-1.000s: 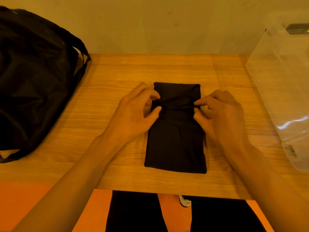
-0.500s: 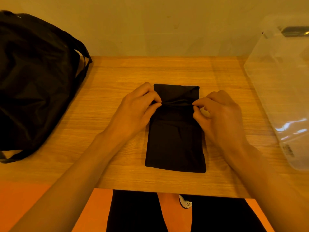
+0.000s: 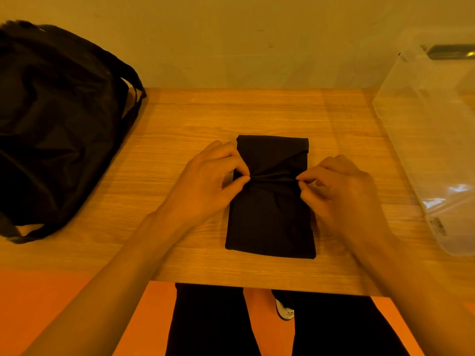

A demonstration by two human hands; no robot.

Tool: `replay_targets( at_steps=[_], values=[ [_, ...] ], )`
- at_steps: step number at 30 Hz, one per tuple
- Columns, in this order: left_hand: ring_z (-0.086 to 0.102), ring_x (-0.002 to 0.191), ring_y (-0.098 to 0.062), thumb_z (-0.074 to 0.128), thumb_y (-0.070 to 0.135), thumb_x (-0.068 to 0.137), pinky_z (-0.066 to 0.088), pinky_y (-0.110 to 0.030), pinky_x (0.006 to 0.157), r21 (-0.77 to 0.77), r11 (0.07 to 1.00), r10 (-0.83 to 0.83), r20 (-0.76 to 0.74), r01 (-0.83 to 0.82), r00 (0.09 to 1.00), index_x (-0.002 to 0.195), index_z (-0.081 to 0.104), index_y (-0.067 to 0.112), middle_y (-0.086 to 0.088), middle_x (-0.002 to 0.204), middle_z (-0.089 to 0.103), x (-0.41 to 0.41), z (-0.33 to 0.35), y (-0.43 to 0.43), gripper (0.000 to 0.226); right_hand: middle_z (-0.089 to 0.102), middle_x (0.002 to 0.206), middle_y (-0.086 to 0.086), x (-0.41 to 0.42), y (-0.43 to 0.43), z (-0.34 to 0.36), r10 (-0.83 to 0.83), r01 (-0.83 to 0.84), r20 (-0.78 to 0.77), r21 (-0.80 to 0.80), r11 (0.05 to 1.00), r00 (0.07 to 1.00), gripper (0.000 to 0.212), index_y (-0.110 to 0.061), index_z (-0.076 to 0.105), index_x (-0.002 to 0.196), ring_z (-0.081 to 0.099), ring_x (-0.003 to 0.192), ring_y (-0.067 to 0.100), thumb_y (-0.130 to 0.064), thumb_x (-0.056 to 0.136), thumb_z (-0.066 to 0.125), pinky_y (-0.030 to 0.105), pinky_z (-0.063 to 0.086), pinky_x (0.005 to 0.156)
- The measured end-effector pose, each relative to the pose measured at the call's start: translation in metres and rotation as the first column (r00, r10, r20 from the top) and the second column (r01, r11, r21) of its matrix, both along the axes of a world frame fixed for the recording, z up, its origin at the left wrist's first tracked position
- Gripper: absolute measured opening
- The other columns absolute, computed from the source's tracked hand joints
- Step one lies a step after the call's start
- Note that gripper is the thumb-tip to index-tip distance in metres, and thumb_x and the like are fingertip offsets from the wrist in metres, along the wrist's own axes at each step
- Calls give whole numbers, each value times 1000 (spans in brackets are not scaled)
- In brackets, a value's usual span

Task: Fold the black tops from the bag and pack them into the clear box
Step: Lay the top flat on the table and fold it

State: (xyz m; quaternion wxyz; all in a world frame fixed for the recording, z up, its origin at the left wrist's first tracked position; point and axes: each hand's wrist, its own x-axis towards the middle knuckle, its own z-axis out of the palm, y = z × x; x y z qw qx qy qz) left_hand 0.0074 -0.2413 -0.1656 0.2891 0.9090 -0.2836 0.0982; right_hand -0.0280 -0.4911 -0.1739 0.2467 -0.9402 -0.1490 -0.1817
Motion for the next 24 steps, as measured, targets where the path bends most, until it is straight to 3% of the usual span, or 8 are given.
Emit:
replay_targets(
  at_steps=[7,10,12,14,16,18,20,24],
  values=[
    [54,97,-9,67,23,93,47,-32,84,-184,978,79,-104,-98,991,86,66,13,3,102,58,17,17,-17,12,65,84,-3,6,-2,2,45,-44,-25,36,998,999,8,-15,78,92,57,82,11,-14,84,76,12,39,67],
    [44,136,-19,51,35,104,37,-38,113,101,995,-10,-71,17,997,132,61,19,-3,145,50,33,21,-34,34,62,86,-2,5,-2,1,41,-39,-20,67,997,999,8,-16,78,90,56,82,13,-19,86,72,15,41,67],
    [7,156,-18,31,47,108,5,-35,125,370,926,-14,-158,72,987,160,26,23,0,170,14,40,16,-41,58,58,93,-3,6,-1,3,5,-5,5,114,993,1000,19,-16,77,91,55,88,14,-28,88,63,12,39,72],
    [-14,155,-13,18,54,106,-11,-29,122,490,865,-20,-181,108,983,163,3,24,4,170,-6,42,7,-41,66,56,101,-2,14,4,9,-84,77,40,152,985,996,27,-12,72,99,53,96,16,-30,88,55,13,37,78],
    [-21,153,-11,11,59,102,-15,-30,122,522,845,-25,-170,112,985,162,-5,23,5,169,-12,40,0,-40,72,57,124,7,29,12,13,-145,145,-11,85,986,989,43,-9,61,124,51,117,23,-37,96,45,27,40,96],
    [-24,152,-10,7,61,99,-15,-32,124,513,851,-20,-175,109,984,162,-7,22,5,169,-15,38,-2,-41,75,36,159,9,43,21,11,-112,95,-185,-98,991,976,66,-11,38,152,29,148,25,-50,101,22,38,23,120],
    [-26,151,-8,6,62,99,-15,-31,124,502,859,-7,-182,99,983,161,-10,22,6,168,-19,36,-3,-40,75,10,168,3,49,24,1,-93,13,-305,-253,967,948,77,-18,15,161,3,155,17,-58,97,0,34,-1,123],
    [-28,150,-4,-1,68,94,-15,-30,124,473,878,53,-254,76,966,160,-15,24,8,166,-25,36,-2,-28,80,2,169,-5,45,12,-14,-139,33,-332,-306,951,933,78,-24,3,162,-4,155,12,-61,94,-9,36,-4,125]
  ],
)
